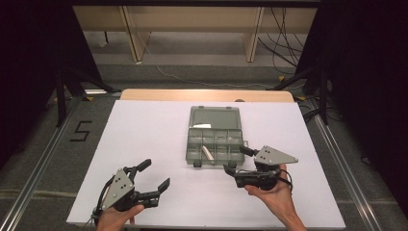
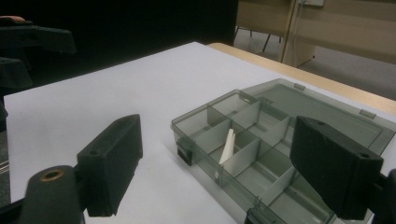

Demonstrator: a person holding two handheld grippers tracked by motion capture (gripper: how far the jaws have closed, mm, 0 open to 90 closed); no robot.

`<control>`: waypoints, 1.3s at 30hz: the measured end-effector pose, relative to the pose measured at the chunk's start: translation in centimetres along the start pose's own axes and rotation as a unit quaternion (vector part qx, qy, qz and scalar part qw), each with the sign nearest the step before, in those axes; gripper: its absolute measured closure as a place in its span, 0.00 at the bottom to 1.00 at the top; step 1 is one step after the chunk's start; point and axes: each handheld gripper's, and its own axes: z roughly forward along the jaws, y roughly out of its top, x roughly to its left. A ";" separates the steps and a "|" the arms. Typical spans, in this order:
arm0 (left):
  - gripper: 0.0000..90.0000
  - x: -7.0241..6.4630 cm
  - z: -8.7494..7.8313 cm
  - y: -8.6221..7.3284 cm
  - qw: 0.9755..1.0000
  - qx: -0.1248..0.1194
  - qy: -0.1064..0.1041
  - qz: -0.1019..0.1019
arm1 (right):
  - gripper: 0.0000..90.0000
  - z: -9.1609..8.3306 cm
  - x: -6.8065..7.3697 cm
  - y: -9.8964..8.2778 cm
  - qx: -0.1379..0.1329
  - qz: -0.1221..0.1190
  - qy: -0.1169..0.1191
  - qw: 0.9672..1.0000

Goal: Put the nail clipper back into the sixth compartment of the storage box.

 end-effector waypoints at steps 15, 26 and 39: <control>0.17 0.0 0.0 0.0 1.000 0.001 0.002 0.000 | 0.20 -0.8 0.1 -0.6 -0.001 0.005 -0.002 1.000; 0.17 0.0 0.0 0.0 1.000 0.001 0.003 -0.001 | 0.19 -1.0 0.2 -1.3 -0.002 0.002 -0.008 1.000; 0.18 -0.1 0.0 0.0 1.000 0.001 0.000 -0.001 | 0.18 -1.7 0.6 -1.8 0.002 0.008 -0.002 1.000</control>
